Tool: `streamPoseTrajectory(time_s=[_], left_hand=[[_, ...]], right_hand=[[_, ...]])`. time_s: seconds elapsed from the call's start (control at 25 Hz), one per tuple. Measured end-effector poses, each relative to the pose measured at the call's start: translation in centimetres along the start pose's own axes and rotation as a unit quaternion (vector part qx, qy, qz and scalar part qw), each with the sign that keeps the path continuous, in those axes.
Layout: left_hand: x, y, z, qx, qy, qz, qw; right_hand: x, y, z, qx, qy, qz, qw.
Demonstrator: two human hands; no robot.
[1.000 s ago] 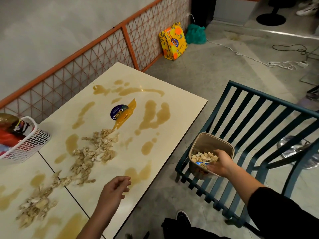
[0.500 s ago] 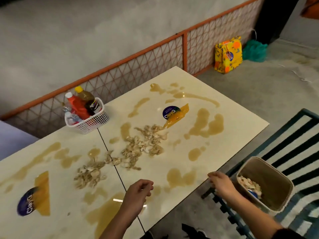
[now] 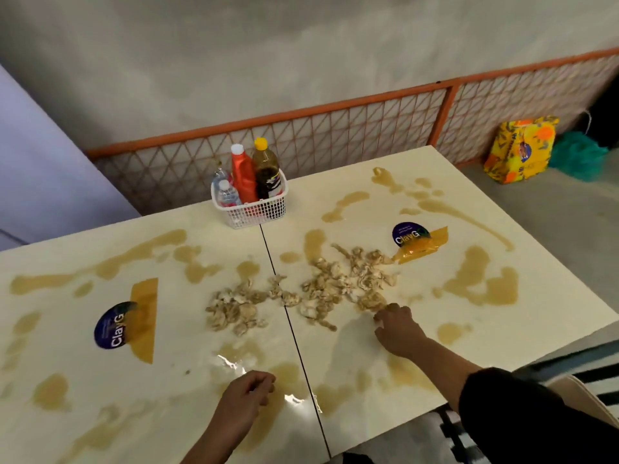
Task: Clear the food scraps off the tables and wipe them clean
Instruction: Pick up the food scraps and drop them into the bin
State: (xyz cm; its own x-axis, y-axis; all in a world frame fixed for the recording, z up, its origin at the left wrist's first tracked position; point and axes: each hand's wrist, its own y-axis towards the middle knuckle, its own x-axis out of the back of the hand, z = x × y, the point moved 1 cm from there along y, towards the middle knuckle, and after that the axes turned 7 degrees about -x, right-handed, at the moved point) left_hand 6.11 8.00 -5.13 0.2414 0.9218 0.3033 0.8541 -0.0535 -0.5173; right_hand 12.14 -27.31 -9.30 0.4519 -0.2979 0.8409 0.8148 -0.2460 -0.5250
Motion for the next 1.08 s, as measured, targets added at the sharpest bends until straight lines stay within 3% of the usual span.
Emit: streamPoseTrajectory(time_s=[0.24, 0.48, 0.68, 0.76, 0.88, 1.08], left_hand=[[4.2, 0.0, 2.5, 0.003, -0.014, -0.013, 1.000], [7.4, 0.2, 4.5, 0.003, 0.003, -0.018, 1.000], [10.1, 2.2, 4.8, -0.018, 0.035, -0.008, 0.999], [10.8, 3.5, 4.6, -0.034, 0.056, -0.003, 0.998], [11.7, 6.2, 4.0, -0.084, 0.118, -0.011, 0.989], [11.8, 11.9, 2.8, -0.148, 0.198, -0.103, 0.964]], right_hand=[[0.9, 2.6, 1.3, -0.053, -0.052, 0.024, 0.997], [0.5, 3.6, 1.5, -0.049, -0.123, -0.001, 0.991], [0.5, 2.9, 4.0, -0.064, -0.090, -0.061, 0.992], [0.0, 2.1, 5.0, -0.060, -0.025, -0.107, 0.992], [-0.3, 0.2, 7.3, -0.040, 0.200, -0.169, 0.964], [-1.0, -4.1, 11.3, -0.108, 0.458, -0.104, 0.876]])
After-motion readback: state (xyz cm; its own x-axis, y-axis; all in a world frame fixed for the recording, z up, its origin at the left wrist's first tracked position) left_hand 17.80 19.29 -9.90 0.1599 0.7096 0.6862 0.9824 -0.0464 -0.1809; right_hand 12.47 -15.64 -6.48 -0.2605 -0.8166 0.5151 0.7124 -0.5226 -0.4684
